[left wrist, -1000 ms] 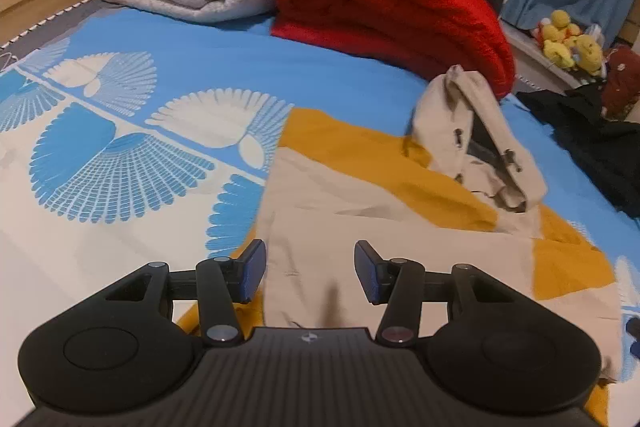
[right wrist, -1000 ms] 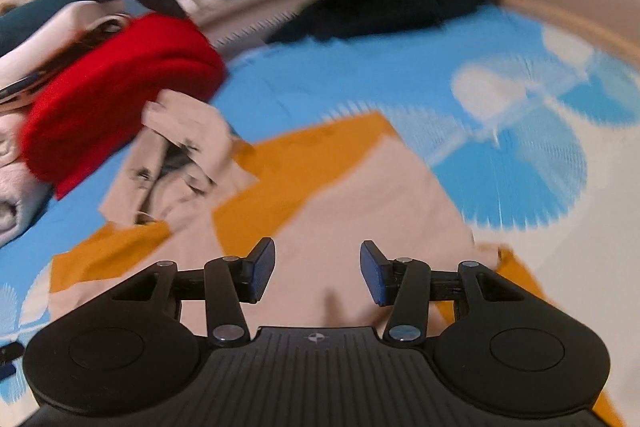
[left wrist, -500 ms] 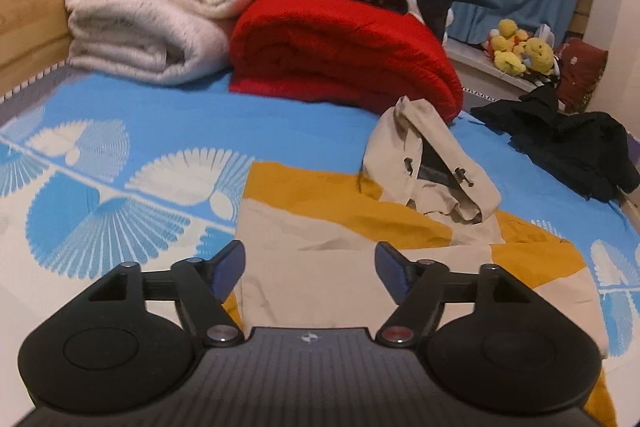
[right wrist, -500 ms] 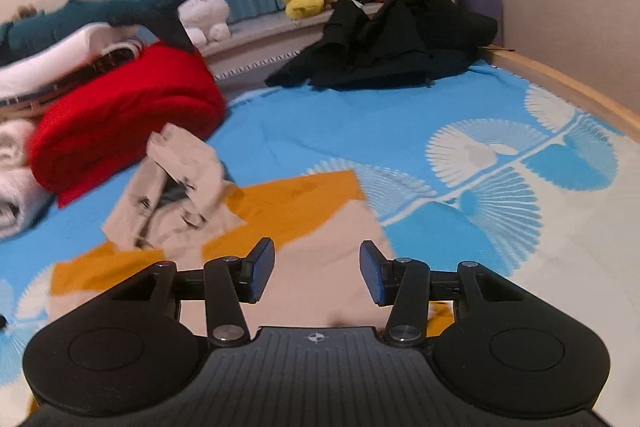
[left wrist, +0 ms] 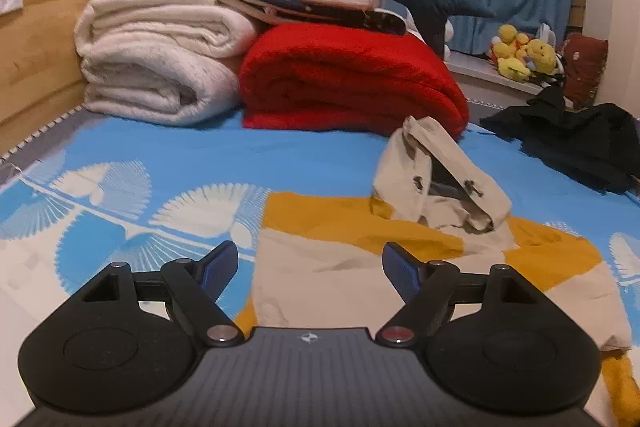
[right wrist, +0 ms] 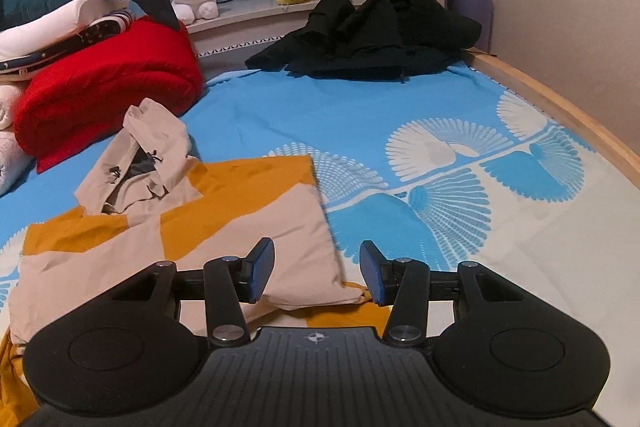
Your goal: Fold large clothes
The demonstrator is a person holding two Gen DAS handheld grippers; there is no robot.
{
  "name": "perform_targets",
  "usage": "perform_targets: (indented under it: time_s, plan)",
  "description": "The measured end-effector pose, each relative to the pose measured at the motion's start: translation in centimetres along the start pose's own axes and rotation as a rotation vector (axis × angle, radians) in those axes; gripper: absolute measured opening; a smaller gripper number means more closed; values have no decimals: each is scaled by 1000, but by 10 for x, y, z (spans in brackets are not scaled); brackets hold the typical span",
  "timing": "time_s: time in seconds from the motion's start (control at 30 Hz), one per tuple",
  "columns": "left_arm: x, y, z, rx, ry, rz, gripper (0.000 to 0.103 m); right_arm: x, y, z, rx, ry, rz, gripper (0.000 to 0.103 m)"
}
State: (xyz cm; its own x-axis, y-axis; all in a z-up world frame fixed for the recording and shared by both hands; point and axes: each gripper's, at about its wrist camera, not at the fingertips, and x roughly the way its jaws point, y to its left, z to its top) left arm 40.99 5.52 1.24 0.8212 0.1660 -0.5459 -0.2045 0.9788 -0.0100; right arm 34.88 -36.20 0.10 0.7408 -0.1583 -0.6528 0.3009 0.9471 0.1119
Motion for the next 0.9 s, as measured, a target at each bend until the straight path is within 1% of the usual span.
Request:
perform_targets:
  time_s: [0.1,0.27,0.43,0.57,0.63,0.7,0.73,0.77,0.8,0.83,0.9]
  plan:
    - [0,-2,1,8,-13,11,84,1,-4,0,0,11,-9,49]
    - [1,-8,1,21,-6,-13,84,4,-6,0,2,25,-19,49]
    - [1,-17,-4,76,-5,-64,84,7,-7,0,10,30,-14,49]
    - [-2,-21,-6,110,1,-121,84,8,-7,1,26,36,-5,49]
    - [2,-24,-3,123,18,-160,77,8,-8,4,45,33,8,49]
    - [15,-29,7,142,41,-194,45,7,-9,8,55,23,15,49]
    - [27,-33,15,151,59,-214,37,7,-10,9,59,20,15,49]
    - [41,-37,25,154,77,-235,26,8,-12,11,67,18,11,49]
    - [56,-42,35,156,89,-253,23,10,-13,11,73,21,6,49]
    - [71,-48,44,168,98,-264,23,13,-14,11,75,27,0,49]
    - [111,-65,64,213,118,-261,23,20,-14,10,71,43,-12,49]
